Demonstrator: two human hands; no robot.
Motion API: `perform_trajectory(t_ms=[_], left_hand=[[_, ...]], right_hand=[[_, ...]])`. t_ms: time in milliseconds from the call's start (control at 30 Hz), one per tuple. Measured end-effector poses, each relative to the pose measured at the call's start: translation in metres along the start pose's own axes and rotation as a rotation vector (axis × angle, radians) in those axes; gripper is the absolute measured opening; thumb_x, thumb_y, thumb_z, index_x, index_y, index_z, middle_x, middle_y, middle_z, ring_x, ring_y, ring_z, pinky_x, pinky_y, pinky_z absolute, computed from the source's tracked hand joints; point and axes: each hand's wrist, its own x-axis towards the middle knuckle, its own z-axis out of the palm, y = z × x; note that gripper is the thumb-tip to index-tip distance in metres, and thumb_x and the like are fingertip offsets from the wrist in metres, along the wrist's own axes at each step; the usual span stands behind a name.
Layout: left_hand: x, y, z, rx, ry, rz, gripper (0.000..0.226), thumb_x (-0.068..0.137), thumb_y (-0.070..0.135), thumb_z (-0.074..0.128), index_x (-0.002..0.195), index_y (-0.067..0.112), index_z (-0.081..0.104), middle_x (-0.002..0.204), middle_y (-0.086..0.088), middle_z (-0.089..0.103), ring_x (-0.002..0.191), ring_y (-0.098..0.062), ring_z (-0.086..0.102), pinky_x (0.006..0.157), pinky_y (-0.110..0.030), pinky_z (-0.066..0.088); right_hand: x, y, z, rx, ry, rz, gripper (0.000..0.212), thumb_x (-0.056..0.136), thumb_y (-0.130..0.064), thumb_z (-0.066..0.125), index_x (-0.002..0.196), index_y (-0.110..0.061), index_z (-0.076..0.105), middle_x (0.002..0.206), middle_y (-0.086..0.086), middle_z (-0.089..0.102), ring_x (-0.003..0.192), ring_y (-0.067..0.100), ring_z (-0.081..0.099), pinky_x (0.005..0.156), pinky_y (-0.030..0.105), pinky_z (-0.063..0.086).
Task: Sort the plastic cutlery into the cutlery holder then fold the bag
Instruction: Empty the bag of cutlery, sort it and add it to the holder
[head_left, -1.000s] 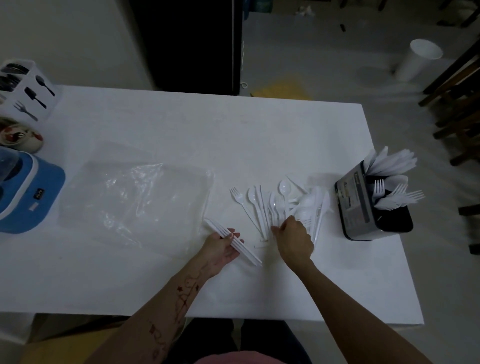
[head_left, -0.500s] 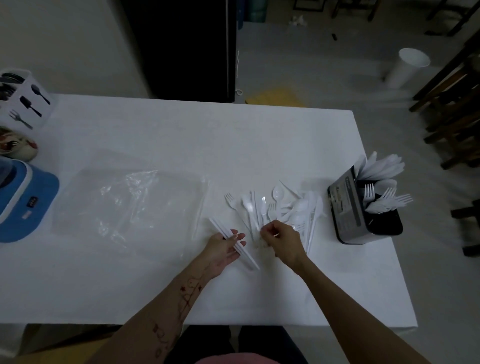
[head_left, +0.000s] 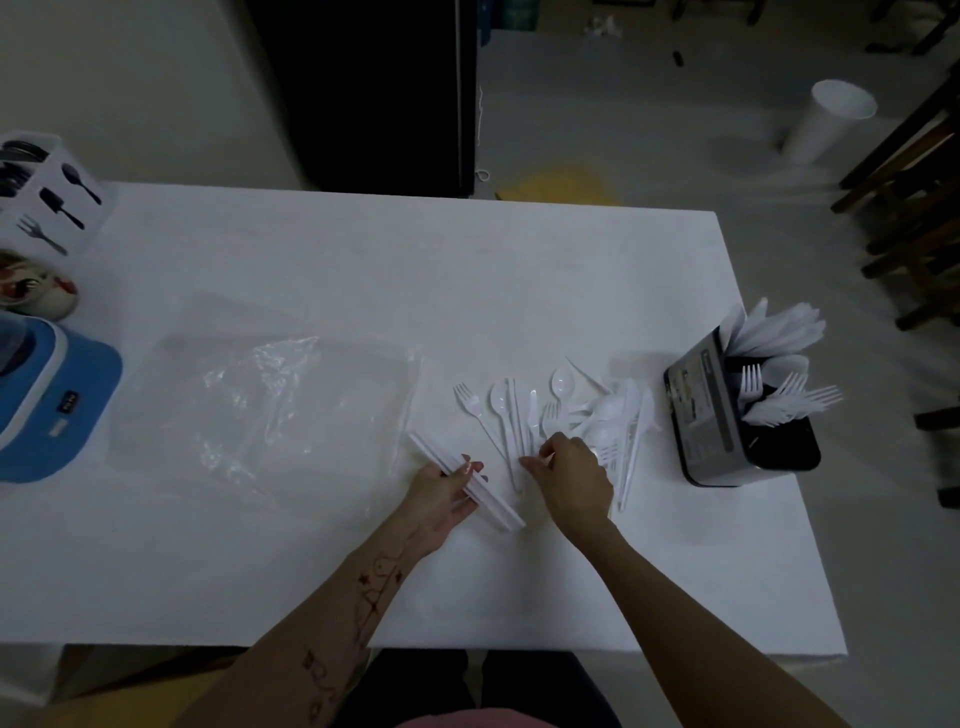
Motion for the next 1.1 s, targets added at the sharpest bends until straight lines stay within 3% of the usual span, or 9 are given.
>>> perform_trajectory(t_ms=[100, 300, 500, 600, 733, 867, 967, 1100], left_hand=[[-0.001, 0.0, -0.004, 0.006, -0.018, -0.003, 0.017, 0.097, 0.006, 0.049, 0.114, 0.006, 0.049, 0.109, -0.008, 0.064, 0.096, -0.019, 0.06, 0.079, -0.032, 0.051], [0.0, 0.001, -0.007, 0.004, -0.02, 0.007, 0.027, 0.098, 0.006, 0.047, 0.124, 0.001, 0.046, 0.106, -0.01, 0.064, 0.098, -0.024, 0.062, 0.083, -0.036, 0.052], [0.0, 0.001, -0.008, 0.021, -0.016, 0.007, 0.026, 0.098, 0.007, 0.046, 0.124, 0.002, 0.046, 0.105, -0.008, 0.064, 0.093, -0.023, 0.064, 0.08, -0.04, 0.051], [0.0, 0.001, -0.009, 0.038, -0.007, 0.006, 0.024, 0.099, 0.008, 0.046, 0.122, 0.003, 0.047, 0.106, -0.007, 0.064, 0.095, -0.023, 0.063, 0.084, -0.042, 0.049], [0.001, 0.002, -0.009, 0.046, -0.005, 0.004, 0.021, 0.099, 0.009, 0.046, 0.119, 0.004, 0.047, 0.111, -0.008, 0.063, 0.102, -0.026, 0.062, 0.079, -0.039, 0.052], [0.001, 0.002, -0.006, 0.054, -0.007, 0.005, 0.023, 0.098, 0.008, 0.047, 0.121, 0.004, 0.047, 0.107, -0.005, 0.065, 0.106, -0.027, 0.06, 0.086, -0.043, 0.048], [0.002, 0.001, -0.002, 0.065, 0.001, 0.014, 0.026, 0.099, 0.008, 0.047, 0.124, 0.004, 0.046, 0.107, -0.005, 0.065, 0.107, -0.026, 0.06, 0.089, -0.043, 0.048], [0.004, 0.0, 0.0, 0.074, 0.002, 0.029, 0.027, 0.098, 0.008, 0.047, 0.125, 0.005, 0.047, 0.109, -0.005, 0.066, 0.105, -0.025, 0.062, 0.091, -0.044, 0.049]], right_hand=[[0.002, -0.006, 0.005, -0.097, -0.07, -0.005, 0.023, 0.089, -0.039, 0.065, 0.093, -0.016, 0.063, 0.094, -0.001, 0.06, 0.076, 0.017, 0.059, 0.07, 0.031, 0.051], [0.005, -0.005, 0.002, -0.001, -0.122, 0.111, 0.016, 0.091, -0.027, 0.061, 0.092, -0.013, 0.069, 0.08, 0.0, 0.066, 0.068, 0.014, 0.061, 0.062, 0.025, 0.046], [0.002, -0.01, 0.003, -0.087, -0.125, 0.066, 0.035, 0.083, -0.052, 0.069, 0.076, -0.019, 0.059, 0.072, -0.004, 0.06, 0.063, 0.011, 0.056, 0.06, 0.023, 0.039], [0.004, -0.012, 0.008, -0.066, -0.167, 0.099, 0.026, 0.084, -0.039, 0.072, 0.085, -0.014, 0.065, 0.08, -0.001, 0.066, 0.067, 0.014, 0.06, 0.063, 0.025, 0.043], [0.007, -0.01, 0.002, -0.01, -0.173, 0.163, 0.013, 0.084, -0.026, 0.065, 0.085, -0.014, 0.066, 0.077, 0.002, 0.067, 0.065, 0.016, 0.061, 0.06, 0.024, 0.044], [0.004, -0.002, -0.003, 0.172, -0.092, 0.051, 0.01, 0.092, -0.025, 0.06, 0.093, -0.017, 0.056, 0.084, 0.0, 0.065, 0.073, 0.017, 0.063, 0.065, 0.03, 0.052], [-0.003, 0.002, -0.006, 0.251, -0.134, -0.123, 0.013, 0.091, -0.023, 0.066, 0.092, -0.017, 0.055, 0.083, -0.005, 0.063, 0.074, 0.014, 0.062, 0.067, 0.022, 0.051], [-0.012, 0.003, -0.006, 0.383, -0.165, -0.166, 0.019, 0.084, -0.022, 0.076, 0.093, -0.019, 0.059, 0.083, -0.007, 0.066, 0.074, 0.008, 0.063, 0.064, 0.013, 0.049]])
